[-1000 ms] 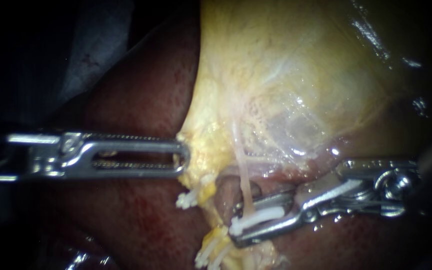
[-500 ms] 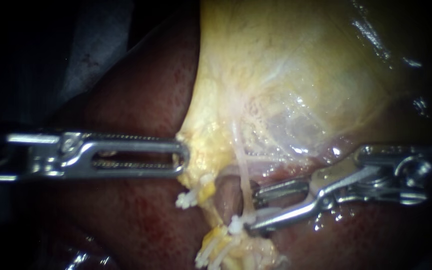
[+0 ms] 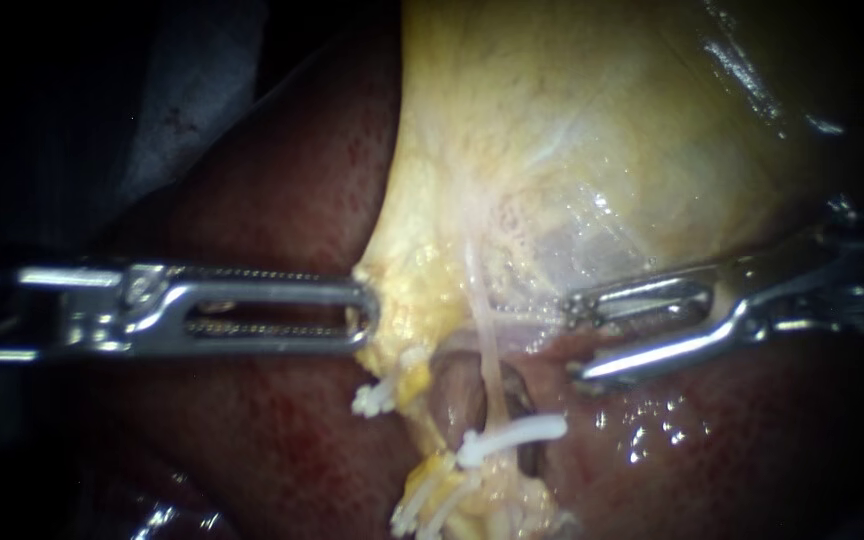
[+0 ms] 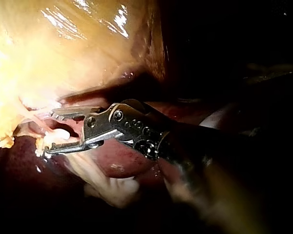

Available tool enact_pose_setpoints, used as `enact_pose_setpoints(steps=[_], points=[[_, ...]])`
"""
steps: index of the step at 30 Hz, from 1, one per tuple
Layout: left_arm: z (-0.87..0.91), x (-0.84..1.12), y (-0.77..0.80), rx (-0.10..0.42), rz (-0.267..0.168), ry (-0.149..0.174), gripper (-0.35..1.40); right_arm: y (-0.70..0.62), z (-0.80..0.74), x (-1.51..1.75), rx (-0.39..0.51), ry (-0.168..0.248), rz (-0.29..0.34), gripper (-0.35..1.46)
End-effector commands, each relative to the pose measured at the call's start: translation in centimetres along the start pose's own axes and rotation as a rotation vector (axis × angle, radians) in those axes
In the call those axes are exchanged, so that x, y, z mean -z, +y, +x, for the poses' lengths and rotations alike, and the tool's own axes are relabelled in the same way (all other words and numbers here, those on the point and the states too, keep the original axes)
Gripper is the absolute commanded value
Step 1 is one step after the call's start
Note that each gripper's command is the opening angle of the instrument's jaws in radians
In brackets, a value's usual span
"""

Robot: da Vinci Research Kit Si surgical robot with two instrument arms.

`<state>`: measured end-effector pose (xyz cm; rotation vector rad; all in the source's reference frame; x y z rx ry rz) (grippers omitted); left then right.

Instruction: Going back first clip right tube

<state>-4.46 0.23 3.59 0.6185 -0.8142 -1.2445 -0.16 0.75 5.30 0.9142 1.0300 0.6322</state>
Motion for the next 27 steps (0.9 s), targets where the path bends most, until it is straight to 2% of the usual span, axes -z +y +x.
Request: enact_pose_setpoints(steps=[1, 7, 11, 18, 27], points=[[0.00, 0.00, 0.00, 0.000, 0.000, 0.000, -0.35, -0.01, 0.01, 0.03, -0.003, 0.000, 0.002, 0.45], [0.01, -0.02, 0.01, 0.000, -0.001, 0.000, -0.35, -0.01, 0.03, 0.08, -0.002, 0.003, -0.001, 0.45], [0.02, -0.11, 0.06, -0.003, -0.005, -0.003, -0.35, -0.01, 0.03, 0.09, -0.002, 0.003, -0.001, 0.45], [0.06, -0.41, 0.20, -0.009, -0.017, -0.013, -0.35, -0.02, 0.02, 0.10, -0.001, 0.002, -0.001, 0.45], [0.07, -0.82, 0.18, -0.011, -0.010, -0.003, -0.35, -0.02, 0.01, 0.10, -0.001, 0.002, 0.000, 0.45]])
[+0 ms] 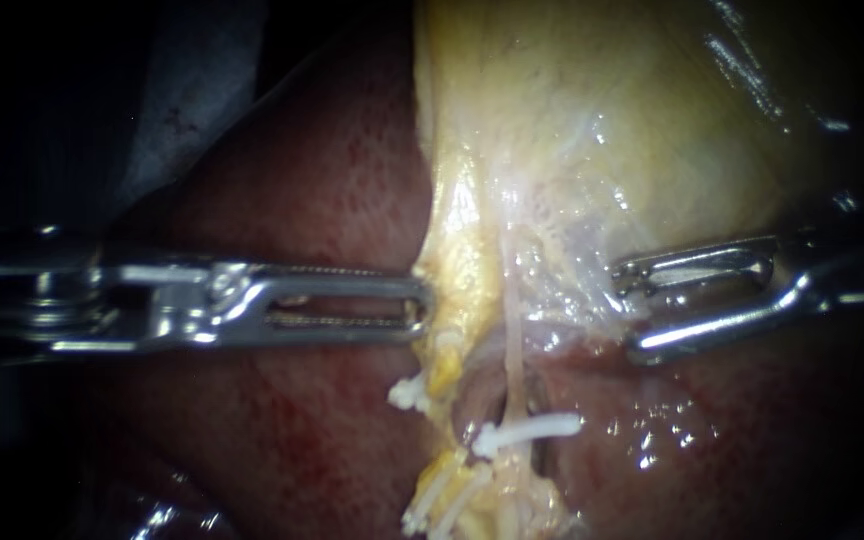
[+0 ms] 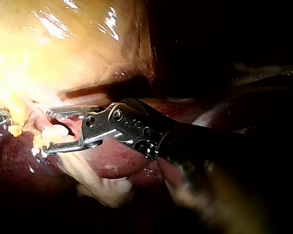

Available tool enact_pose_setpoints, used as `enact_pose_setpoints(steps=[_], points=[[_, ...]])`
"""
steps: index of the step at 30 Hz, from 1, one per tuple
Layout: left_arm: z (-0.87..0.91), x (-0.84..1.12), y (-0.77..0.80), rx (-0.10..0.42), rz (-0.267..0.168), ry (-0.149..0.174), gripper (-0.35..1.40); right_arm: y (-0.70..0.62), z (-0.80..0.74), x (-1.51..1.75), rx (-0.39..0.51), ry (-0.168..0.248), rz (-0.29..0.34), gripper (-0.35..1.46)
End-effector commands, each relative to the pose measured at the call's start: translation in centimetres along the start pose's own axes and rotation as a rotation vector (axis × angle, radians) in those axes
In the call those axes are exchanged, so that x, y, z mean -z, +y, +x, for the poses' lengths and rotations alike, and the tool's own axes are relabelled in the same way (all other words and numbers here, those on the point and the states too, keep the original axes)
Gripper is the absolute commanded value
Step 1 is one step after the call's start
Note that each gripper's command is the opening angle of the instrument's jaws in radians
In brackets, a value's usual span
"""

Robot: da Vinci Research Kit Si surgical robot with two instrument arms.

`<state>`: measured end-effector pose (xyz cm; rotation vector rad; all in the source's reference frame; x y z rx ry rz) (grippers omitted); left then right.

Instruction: Going back first clip right tube

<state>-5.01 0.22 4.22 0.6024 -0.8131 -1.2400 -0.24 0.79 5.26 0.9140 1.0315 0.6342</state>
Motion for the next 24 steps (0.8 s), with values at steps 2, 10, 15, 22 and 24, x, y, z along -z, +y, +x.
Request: enact_pose_setpoints(steps=[2, 10, 15, 22, 24], points=[[0.02, -0.07, -0.01, -0.001, 0.007, 0.006, -0.35, 0.00, 0.00, 0.00, 0.000, 0.000, 0.000, 0.45], [0.05, -0.11, -0.02, -0.003, 0.010, 0.009, -0.35, 0.00, -0.01, 0.02, 0.000, 0.000, 0.000, 0.45], [0.05, -0.10, -0.02, -0.003, 0.010, 0.009, -0.35, 0.00, -0.01, 0.02, 0.000, 0.000, 0.000, 0.44], [0.05, -0.10, -0.03, -0.003, 0.010, 0.010, -0.35, 0.00, -0.01, 0.02, 0.000, 0.000, 0.000, 0.44], [0.05, -0.10, -0.03, -0.003, 0.011, 0.010, -0.35, 0.00, -0.01, 0.02, 0.000, -0.001, 0.000, 0.44]])
